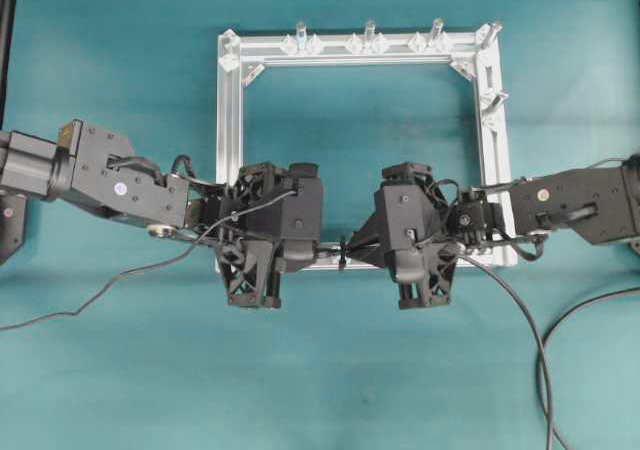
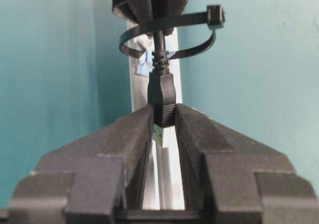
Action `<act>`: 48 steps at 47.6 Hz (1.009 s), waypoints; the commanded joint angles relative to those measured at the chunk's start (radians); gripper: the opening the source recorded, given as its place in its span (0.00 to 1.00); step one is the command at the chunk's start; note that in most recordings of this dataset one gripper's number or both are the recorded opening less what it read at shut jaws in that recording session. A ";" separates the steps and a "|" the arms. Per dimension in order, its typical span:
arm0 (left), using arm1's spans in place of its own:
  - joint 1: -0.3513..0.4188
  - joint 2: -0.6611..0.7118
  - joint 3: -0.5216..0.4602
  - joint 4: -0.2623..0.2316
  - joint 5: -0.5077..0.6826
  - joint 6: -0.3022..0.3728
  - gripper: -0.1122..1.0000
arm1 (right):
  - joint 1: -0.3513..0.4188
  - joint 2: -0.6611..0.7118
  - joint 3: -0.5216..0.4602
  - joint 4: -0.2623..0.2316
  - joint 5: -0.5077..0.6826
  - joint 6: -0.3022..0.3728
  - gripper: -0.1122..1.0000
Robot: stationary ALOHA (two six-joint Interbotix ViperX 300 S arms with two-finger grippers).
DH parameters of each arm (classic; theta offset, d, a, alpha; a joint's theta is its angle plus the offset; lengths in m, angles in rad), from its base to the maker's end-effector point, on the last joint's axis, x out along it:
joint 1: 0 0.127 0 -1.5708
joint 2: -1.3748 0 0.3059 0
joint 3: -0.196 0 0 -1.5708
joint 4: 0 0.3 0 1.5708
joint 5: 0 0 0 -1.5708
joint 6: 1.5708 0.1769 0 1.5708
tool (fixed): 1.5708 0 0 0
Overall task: Insert the wire through the string loop located in the center.
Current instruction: 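Close the left gripper on the USB plug head, then open the right gripper and release the cable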
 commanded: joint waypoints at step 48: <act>0.002 -0.038 -0.008 0.002 0.057 -0.005 0.24 | 0.003 -0.130 0.048 -0.002 0.058 0.008 0.81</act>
